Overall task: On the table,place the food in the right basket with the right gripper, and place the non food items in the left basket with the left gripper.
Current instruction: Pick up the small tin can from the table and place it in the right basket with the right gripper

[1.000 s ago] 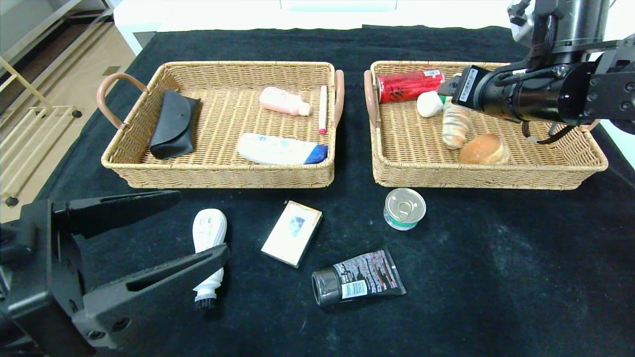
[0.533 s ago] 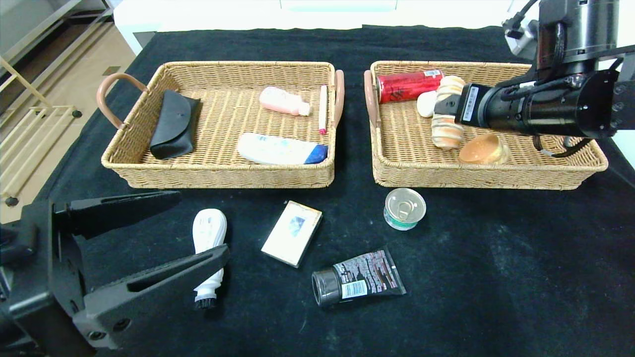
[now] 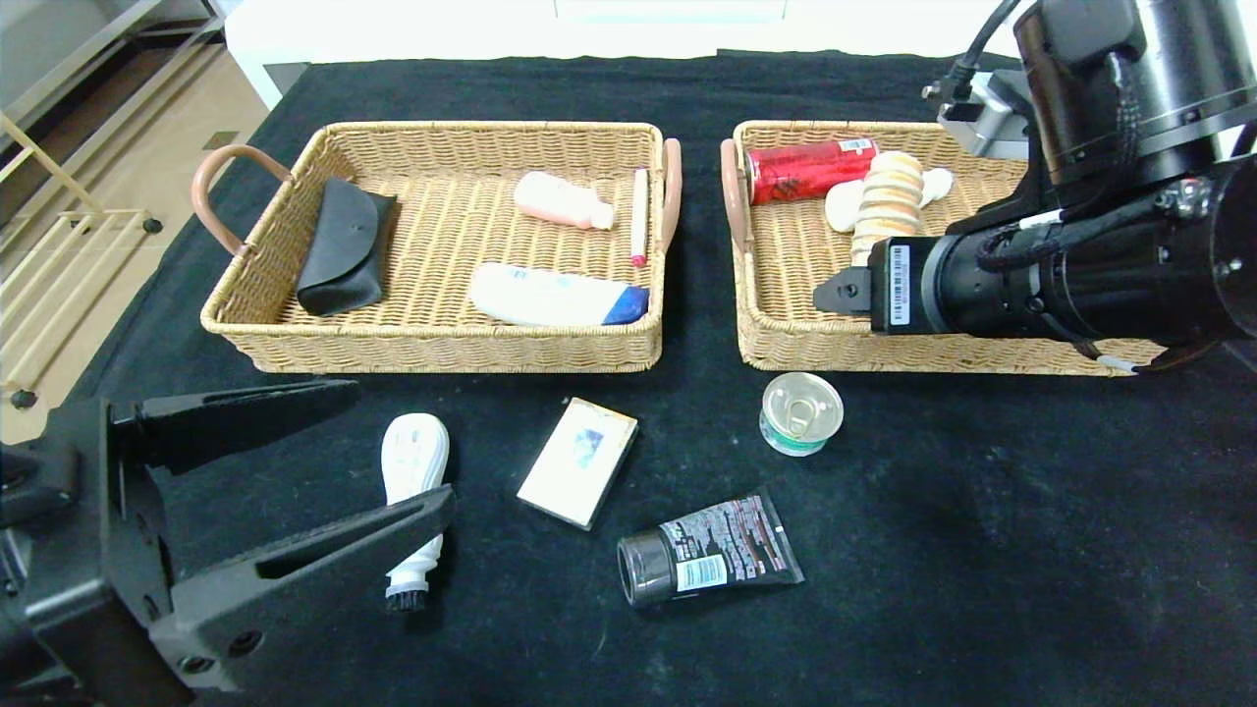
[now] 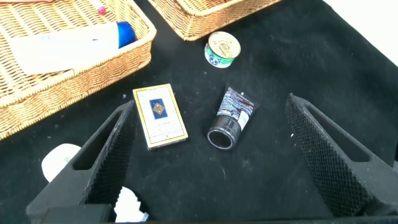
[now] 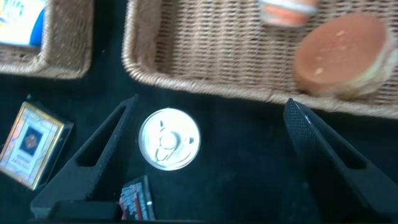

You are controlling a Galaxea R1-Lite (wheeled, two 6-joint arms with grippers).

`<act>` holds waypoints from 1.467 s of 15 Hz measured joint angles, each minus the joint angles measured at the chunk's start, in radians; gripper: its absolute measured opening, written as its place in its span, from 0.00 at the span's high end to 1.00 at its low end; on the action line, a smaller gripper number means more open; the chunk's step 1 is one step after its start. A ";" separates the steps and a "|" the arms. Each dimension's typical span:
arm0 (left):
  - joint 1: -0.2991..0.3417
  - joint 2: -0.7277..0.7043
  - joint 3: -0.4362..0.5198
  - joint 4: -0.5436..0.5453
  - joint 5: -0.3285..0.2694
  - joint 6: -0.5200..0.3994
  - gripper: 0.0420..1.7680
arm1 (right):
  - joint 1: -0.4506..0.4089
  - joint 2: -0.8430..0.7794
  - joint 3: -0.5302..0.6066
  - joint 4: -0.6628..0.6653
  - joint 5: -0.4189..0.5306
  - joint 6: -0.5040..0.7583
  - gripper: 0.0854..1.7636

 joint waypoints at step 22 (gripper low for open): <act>0.000 -0.007 -0.001 0.000 0.001 0.001 0.03 | 0.086 0.231 -0.010 0.037 -0.162 0.266 0.04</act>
